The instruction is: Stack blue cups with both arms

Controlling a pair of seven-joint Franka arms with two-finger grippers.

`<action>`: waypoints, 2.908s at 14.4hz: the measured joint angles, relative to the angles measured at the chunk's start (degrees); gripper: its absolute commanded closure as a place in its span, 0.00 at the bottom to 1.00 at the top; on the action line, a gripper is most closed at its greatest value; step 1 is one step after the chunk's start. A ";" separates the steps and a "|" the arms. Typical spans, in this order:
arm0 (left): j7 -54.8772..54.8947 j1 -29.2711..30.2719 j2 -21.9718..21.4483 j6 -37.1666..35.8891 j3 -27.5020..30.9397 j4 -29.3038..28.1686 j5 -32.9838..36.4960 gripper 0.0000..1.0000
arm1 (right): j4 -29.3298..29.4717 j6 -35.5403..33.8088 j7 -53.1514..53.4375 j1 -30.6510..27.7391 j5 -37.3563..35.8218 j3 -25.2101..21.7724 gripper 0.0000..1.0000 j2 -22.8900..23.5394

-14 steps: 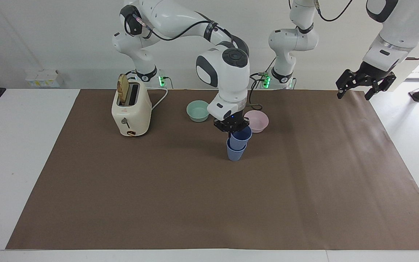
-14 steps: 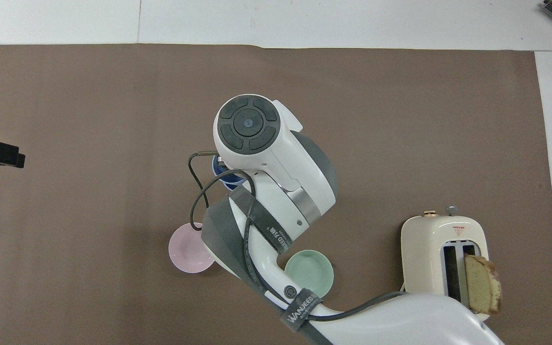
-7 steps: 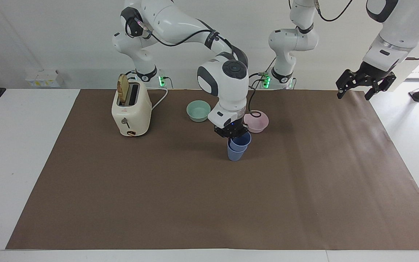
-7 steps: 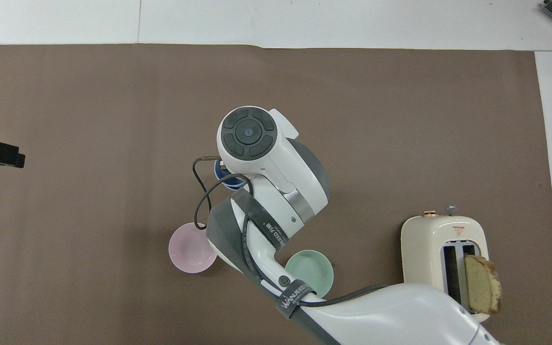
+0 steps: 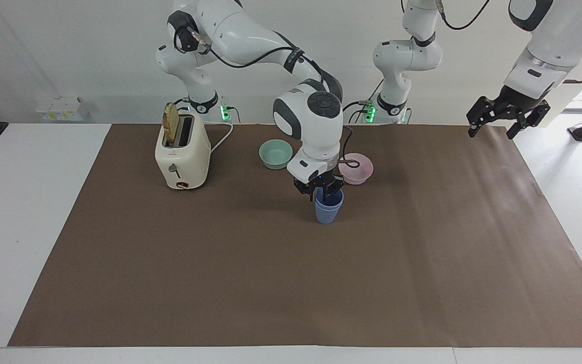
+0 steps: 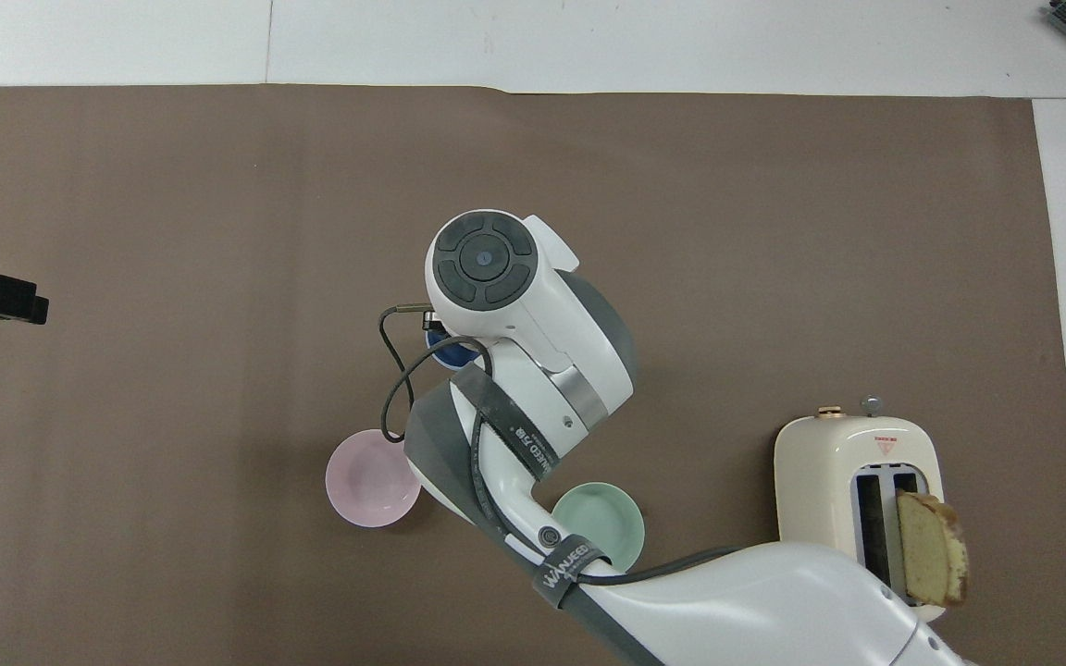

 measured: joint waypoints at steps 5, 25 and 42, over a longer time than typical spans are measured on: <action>0.00 0.00 0.00 0.00 0.00 0.00 0.00 0.00 | 1.65 -2.39 0.00 -0.31 -0.12 -0.56 0.00 -1.26; 0.00 0.00 0.00 0.00 0.00 0.00 0.00 0.00 | -0.29 -29.92 -38.78 -33.88 5.58 -1.20 0.00 -29.17; -0.02 0.00 0.00 0.00 0.01 0.16 0.00 0.00 | -11.82 -21.83 -37.14 -33.57 2.49 -0.58 0.00 -32.38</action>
